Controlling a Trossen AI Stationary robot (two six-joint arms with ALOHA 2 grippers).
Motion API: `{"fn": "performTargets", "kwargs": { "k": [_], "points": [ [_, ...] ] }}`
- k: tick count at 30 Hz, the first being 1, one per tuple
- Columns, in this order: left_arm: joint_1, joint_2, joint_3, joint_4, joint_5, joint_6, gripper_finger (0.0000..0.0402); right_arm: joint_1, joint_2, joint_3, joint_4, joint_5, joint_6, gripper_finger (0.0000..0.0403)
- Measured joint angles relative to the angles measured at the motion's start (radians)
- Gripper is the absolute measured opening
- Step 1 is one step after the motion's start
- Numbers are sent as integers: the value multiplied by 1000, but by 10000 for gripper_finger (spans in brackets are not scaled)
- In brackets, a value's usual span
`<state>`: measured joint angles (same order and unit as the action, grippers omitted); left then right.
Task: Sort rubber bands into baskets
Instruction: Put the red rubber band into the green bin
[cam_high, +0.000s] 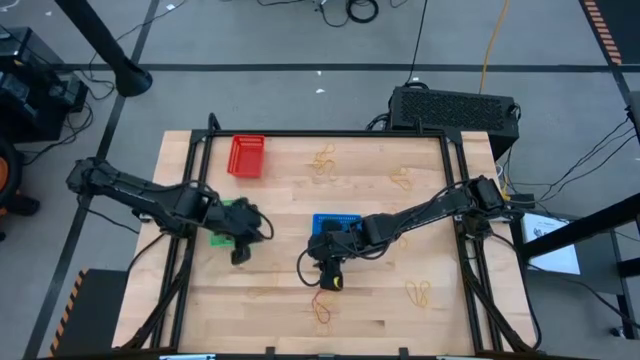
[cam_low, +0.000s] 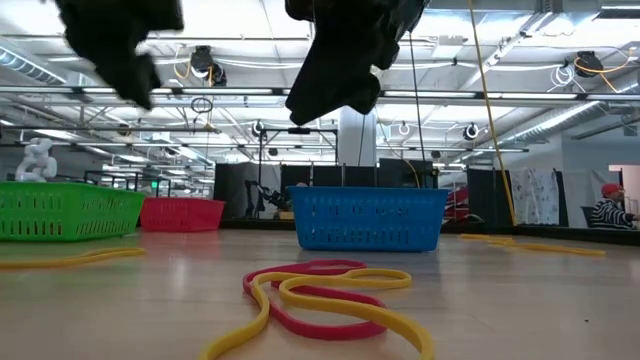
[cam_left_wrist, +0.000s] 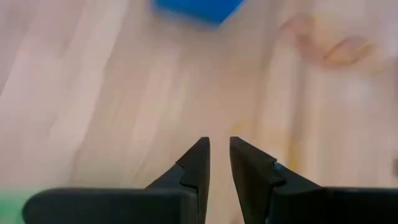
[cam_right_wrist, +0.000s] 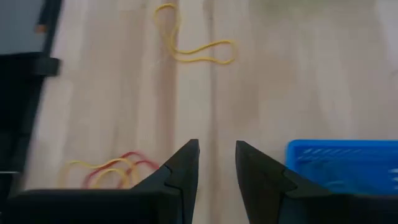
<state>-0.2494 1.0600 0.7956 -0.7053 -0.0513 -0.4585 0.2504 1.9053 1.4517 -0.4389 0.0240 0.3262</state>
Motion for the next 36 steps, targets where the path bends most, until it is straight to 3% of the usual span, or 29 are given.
{"fn": "performTargets", "kwargs": {
  "k": [7, 17, 19, 25, 36],
  "points": [
    [-133, 102, 0, 420, -3, 243, 69, 33, -1, 0, -41, -76, 113, 98],
    [-245, 473, 0, 872, -6, 566, 68, 152, -1, 0, -95, -79, 186, 98],
    [-247, 548, 18, 879, -10, 633, 68, 164, -1, 0, -95, -79, 186, 98],
    [-221, 714, 138, 873, 6, 632, 68, 176, -1, 0, -121, -78, 192, 98],
    [-183, 902, 381, 581, 176, 715, 67, 177, -1, 0, -202, -77, 242, 98]
  ]
}}
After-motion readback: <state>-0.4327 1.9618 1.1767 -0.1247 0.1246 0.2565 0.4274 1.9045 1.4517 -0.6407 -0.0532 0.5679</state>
